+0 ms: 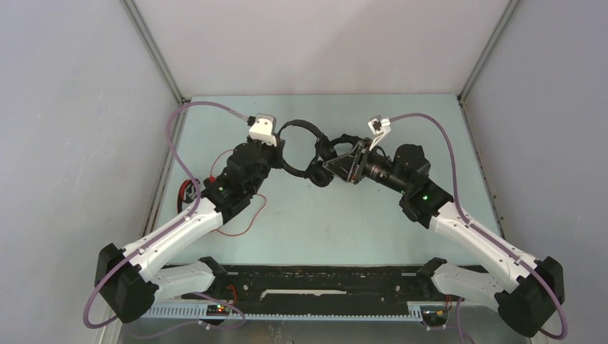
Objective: Wrap the headphones
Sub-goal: Wrap the headphones cable around the headphones.
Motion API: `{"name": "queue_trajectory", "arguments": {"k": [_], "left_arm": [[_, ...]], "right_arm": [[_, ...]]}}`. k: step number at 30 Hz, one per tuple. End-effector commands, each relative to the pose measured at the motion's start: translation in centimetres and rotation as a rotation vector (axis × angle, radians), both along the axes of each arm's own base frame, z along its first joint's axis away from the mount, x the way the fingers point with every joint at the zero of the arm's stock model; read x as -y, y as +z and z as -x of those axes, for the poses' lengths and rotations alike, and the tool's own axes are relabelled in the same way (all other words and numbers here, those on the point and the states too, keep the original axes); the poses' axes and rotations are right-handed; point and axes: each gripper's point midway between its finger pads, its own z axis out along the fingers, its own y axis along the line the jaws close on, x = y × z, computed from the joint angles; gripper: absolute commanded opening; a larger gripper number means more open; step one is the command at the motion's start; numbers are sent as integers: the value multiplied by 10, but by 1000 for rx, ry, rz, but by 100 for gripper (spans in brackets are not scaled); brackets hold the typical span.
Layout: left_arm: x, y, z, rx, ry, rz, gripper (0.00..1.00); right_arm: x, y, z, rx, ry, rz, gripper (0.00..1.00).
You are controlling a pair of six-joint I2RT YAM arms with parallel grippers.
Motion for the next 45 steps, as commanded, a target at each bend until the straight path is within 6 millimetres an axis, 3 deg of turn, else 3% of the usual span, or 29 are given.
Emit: {"name": "queue_trajectory", "arguments": {"k": [1, 15, 23, 31, 38, 45], "left_arm": [[3, 39, 1, 103, -4, 122, 0], [5, 53, 3, 171, -38, 111, 0], [3, 63, 4, 218, -39, 110, 0], [-1, 73, 4, 229, -19, 118, 0], [-5, 74, 0, 133, 36, 150, 0], [-12, 95, 4, 99, 78, 230, 0]], "right_arm": [[9, 20, -5, 75, -50, 14, 25], [18, 41, 15, 155, 10, 12, 40], [22, 41, 32, 203, 87, 44, 44], [40, 56, 41, 264, 48, 48, 45], [37, 21, 38, 295, 68, 100, 47], [26, 10, 45, 498, 62, 85, 58]]}}
